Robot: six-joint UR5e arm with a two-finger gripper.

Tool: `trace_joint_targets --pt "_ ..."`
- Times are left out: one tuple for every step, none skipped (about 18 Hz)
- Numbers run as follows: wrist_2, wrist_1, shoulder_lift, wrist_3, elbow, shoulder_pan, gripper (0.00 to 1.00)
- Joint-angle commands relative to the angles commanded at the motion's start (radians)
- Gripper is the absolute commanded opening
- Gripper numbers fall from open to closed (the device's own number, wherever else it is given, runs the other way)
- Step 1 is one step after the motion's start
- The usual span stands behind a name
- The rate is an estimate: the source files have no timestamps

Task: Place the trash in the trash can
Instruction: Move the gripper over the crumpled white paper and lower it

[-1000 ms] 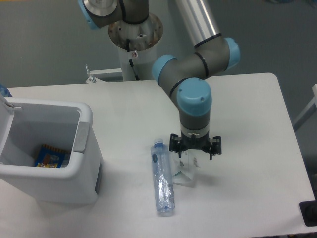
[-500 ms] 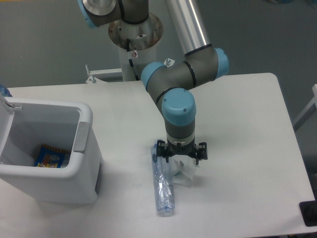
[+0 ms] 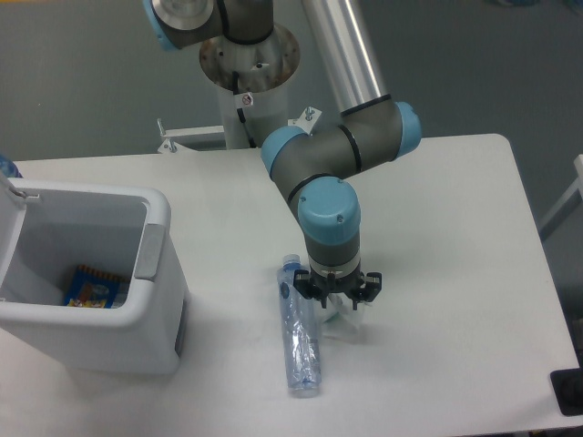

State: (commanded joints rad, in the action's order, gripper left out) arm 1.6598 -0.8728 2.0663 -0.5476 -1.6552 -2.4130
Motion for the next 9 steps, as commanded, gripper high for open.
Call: trace_joint_targets --pt "0.002 0.000 -0.002 0.000 0.002 0.000 0.00" --pt "0.000 0.000 -0.003 -0.002 0.003 -0.002 0.00" --pt "0.000 0.000 -0.005 -0.003 0.006 -0.002 0.00" --pt "0.000 -0.002 -0.006 -0.005 0.011 -0.005 0.00" --pt "0.000 -0.002 -0.008 -0.006 0.017 -0.008 0.00" --pt "-0.002 -0.002 -0.009 -0.006 0.023 -0.014 0.00" --pt "-0.008 -0.002 -0.012 -0.002 0.032 -0.026 0.00" --pt "-0.011 -0.003 -0.015 0.000 0.041 -0.040 0.00" --pt "-0.012 -0.003 -0.018 0.002 0.054 -0.047 0.00"
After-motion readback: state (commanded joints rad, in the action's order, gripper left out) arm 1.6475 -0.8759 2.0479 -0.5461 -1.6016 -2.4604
